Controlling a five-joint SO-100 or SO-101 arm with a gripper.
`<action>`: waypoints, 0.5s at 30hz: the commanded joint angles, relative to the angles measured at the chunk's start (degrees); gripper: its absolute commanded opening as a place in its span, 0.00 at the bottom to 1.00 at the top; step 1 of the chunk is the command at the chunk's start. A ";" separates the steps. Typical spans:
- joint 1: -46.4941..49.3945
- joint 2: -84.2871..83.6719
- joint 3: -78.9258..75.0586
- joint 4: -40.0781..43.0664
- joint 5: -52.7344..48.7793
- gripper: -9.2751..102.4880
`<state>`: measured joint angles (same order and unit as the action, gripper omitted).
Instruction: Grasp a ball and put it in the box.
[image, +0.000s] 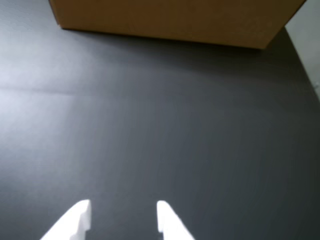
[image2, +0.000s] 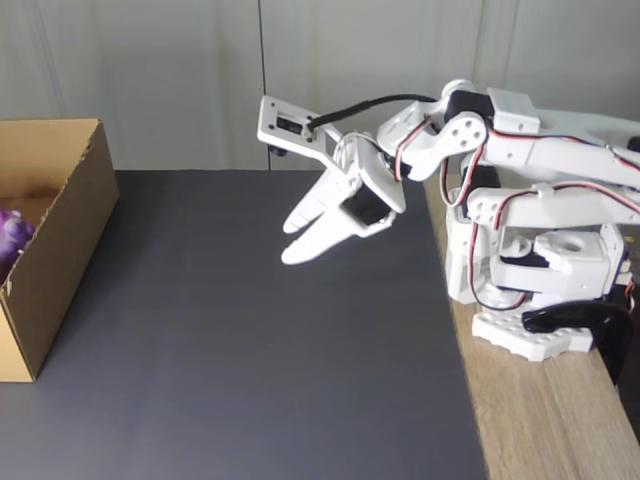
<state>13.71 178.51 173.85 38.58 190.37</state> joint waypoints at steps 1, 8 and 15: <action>-1.85 0.88 1.85 -2.72 -1.32 0.23; 0.09 0.88 4.92 -3.52 -2.37 0.23; 2.37 0.97 6.50 -1.67 -2.20 0.18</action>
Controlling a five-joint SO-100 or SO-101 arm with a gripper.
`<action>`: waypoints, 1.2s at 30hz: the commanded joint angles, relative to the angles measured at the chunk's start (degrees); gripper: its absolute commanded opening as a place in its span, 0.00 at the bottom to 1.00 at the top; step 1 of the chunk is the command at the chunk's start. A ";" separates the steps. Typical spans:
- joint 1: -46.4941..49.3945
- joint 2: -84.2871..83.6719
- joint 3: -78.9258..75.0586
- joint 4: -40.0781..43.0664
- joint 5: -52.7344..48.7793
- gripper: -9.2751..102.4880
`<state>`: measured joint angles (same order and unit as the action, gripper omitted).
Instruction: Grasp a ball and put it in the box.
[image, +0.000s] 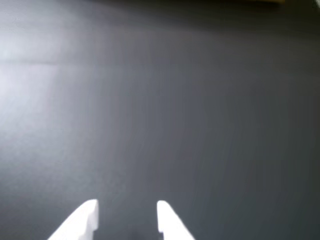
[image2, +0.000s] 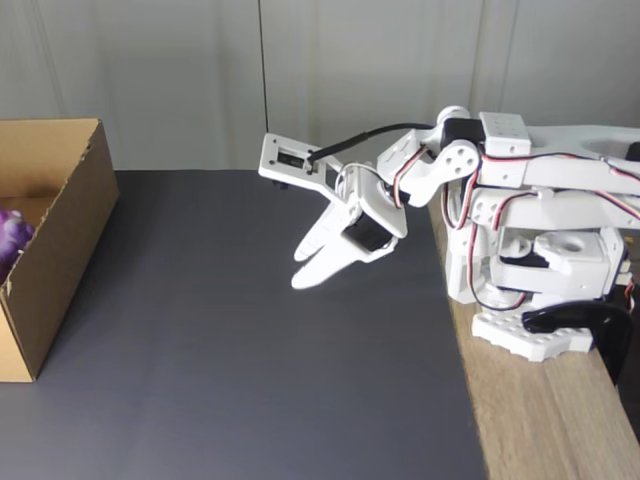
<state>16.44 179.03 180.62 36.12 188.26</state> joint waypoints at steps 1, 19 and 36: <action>-0.97 0.44 -0.26 2.20 -0.26 0.16; -9.67 0.26 -0.26 18.19 -9.58 0.08; -9.32 0.35 -0.26 28.13 -9.23 0.08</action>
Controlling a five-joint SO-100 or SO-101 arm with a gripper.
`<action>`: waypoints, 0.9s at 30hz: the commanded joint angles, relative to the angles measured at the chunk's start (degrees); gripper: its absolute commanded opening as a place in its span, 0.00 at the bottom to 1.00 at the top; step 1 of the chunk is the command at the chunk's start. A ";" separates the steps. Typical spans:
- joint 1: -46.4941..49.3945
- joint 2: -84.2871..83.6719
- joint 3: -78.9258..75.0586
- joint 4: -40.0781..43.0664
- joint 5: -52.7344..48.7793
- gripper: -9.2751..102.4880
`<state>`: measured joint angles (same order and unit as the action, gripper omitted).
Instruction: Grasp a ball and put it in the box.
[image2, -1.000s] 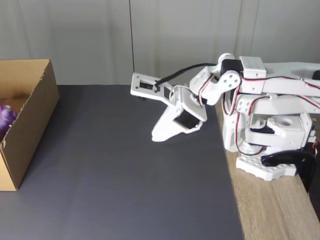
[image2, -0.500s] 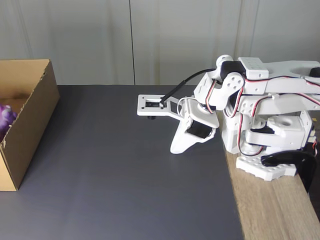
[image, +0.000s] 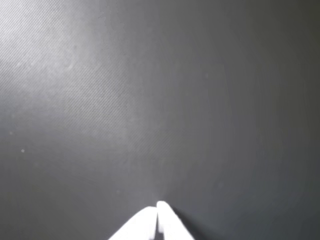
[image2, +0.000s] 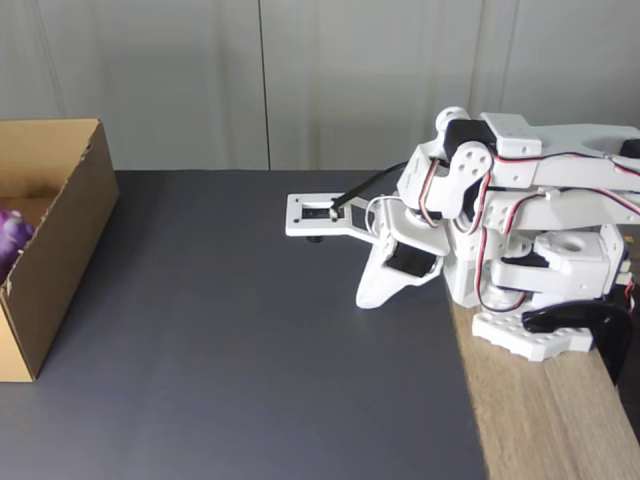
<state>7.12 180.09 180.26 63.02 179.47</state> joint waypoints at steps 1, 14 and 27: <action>0.18 -0.70 0.09 1.23 -0.70 0.08; 0.18 -0.70 0.09 1.49 -2.46 0.08; 0.18 -0.70 0.09 1.49 -2.64 0.08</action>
